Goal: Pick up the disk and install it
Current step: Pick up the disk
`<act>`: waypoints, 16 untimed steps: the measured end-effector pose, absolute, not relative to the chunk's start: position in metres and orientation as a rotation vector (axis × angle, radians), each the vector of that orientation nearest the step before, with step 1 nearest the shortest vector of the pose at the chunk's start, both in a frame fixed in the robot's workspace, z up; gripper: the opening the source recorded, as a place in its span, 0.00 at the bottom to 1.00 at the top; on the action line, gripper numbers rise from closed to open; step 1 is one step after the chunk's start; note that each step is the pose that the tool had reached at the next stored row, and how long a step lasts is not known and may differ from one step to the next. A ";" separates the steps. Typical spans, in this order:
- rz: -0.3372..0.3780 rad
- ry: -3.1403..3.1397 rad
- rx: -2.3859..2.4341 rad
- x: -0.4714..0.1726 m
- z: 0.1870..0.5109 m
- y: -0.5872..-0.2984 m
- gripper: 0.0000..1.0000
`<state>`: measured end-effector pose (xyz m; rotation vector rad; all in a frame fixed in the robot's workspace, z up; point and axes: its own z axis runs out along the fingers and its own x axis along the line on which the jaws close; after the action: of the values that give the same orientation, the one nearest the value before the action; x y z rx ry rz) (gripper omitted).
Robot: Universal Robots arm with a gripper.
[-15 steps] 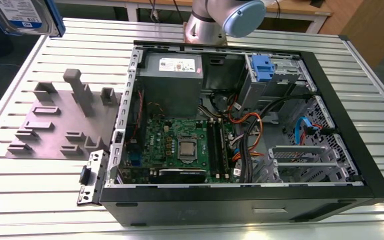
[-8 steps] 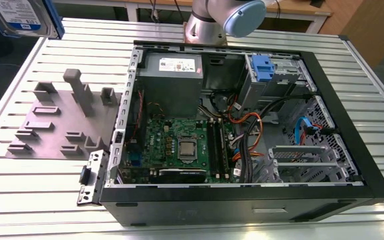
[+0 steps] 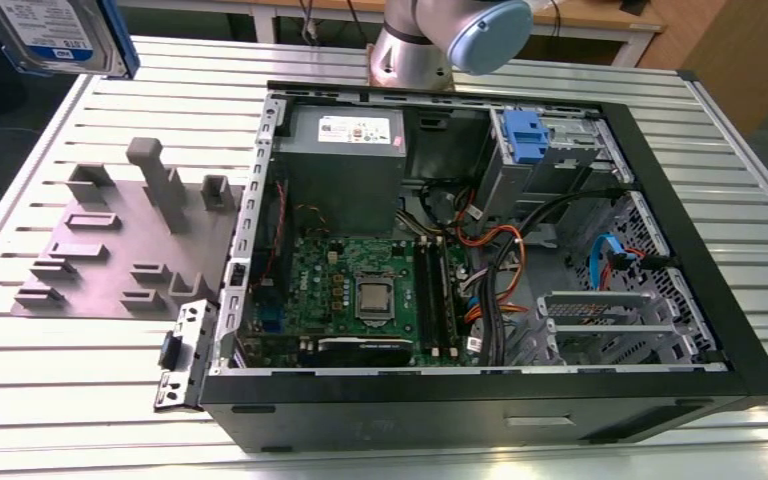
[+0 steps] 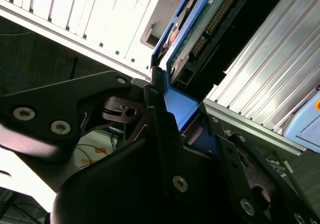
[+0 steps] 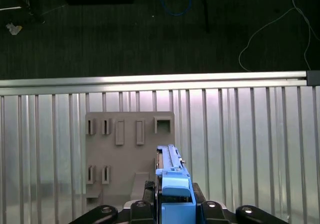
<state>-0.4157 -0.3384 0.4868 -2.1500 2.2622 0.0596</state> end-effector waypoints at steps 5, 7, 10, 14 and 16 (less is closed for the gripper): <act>0.060 2.262 -2.150 -0.410 0.487 -0.338 0.36; 0.060 2.263 -2.150 -0.409 0.487 -0.338 0.36; 0.060 2.262 -2.150 -0.408 0.487 -0.338 0.36; 0.060 2.262 -2.150 -0.408 0.487 -0.338 0.36; 0.060 2.262 -2.150 -0.408 0.487 -0.338 0.36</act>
<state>-0.4076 -0.3384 0.4868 -2.1502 2.2625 0.0601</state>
